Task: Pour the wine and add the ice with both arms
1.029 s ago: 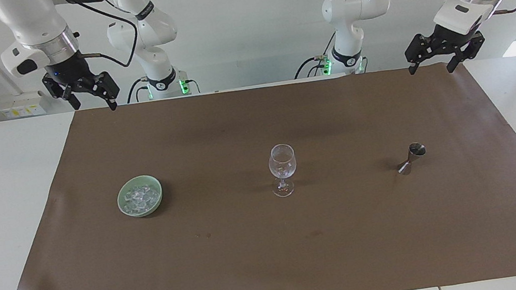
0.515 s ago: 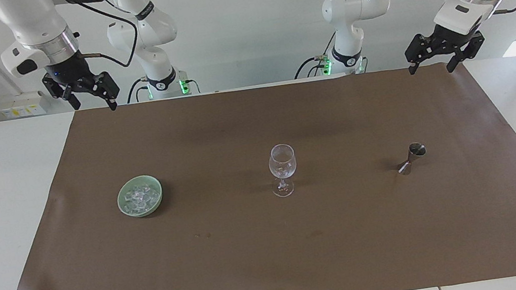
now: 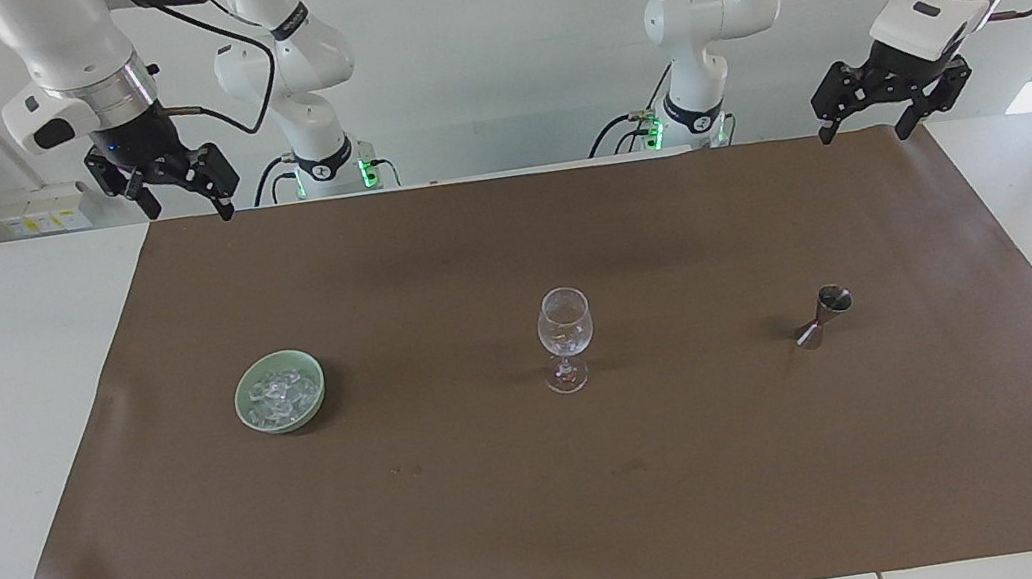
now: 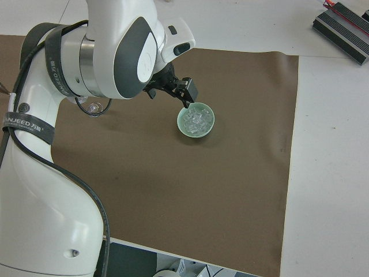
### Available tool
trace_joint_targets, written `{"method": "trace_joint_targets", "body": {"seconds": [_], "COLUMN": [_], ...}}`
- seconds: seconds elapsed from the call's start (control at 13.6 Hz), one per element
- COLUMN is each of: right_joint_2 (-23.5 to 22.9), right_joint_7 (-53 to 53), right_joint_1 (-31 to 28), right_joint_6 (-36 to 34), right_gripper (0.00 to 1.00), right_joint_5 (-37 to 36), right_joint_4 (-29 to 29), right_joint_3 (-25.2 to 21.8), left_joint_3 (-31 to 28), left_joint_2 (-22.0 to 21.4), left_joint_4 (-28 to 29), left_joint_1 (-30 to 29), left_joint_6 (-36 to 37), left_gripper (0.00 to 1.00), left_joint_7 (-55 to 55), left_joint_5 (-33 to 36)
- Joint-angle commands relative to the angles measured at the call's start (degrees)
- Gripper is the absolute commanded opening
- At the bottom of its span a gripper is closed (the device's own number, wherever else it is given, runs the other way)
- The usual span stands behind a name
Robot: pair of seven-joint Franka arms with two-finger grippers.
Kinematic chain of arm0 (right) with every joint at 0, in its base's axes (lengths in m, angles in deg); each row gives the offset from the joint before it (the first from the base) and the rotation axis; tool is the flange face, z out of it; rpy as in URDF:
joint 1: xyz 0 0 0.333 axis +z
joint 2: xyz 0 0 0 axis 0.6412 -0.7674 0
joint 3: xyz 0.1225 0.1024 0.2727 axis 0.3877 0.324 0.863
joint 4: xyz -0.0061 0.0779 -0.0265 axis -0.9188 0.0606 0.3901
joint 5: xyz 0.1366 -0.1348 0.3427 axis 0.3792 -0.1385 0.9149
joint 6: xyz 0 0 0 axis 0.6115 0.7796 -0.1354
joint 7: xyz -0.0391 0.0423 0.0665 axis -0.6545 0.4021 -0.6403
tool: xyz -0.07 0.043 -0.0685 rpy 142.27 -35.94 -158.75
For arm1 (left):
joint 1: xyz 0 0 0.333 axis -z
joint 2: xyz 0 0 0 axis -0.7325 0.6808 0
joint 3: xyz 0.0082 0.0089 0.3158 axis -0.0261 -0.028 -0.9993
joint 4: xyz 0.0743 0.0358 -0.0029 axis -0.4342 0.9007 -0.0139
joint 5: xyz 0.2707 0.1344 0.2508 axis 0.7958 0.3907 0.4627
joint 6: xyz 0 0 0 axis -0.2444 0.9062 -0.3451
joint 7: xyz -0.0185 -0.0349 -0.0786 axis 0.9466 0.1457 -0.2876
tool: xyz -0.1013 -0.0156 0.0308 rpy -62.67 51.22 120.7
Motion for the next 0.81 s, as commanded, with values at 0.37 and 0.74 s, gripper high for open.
{"method": "trace_joint_targets", "body": {"seconds": [0.37,0.74], "right_joint_2": [0.87,0.87], "right_joint_7": [-1.62,-1.62], "right_joint_1": [-0.33,-0.33], "right_joint_6": [-0.68,-0.68], "right_gripper": [1.00,1.00], "right_joint_5": [0.99,0.99], "right_joint_4": [0.55,0.55], "right_joint_3": [0.17,0.17], "left_joint_3": [-0.02,-0.02], "left_joint_2": [-1.70,-1.61], "left_joint_4": [2.61,2.79], "left_joint_1": [-1.21,-2.79], "left_joint_6": [-1.76,-2.37], "left_gripper": [1.00,1.00], "left_joint_7": [0.27,0.27], "left_joint_5": [-0.21,-0.30]}}
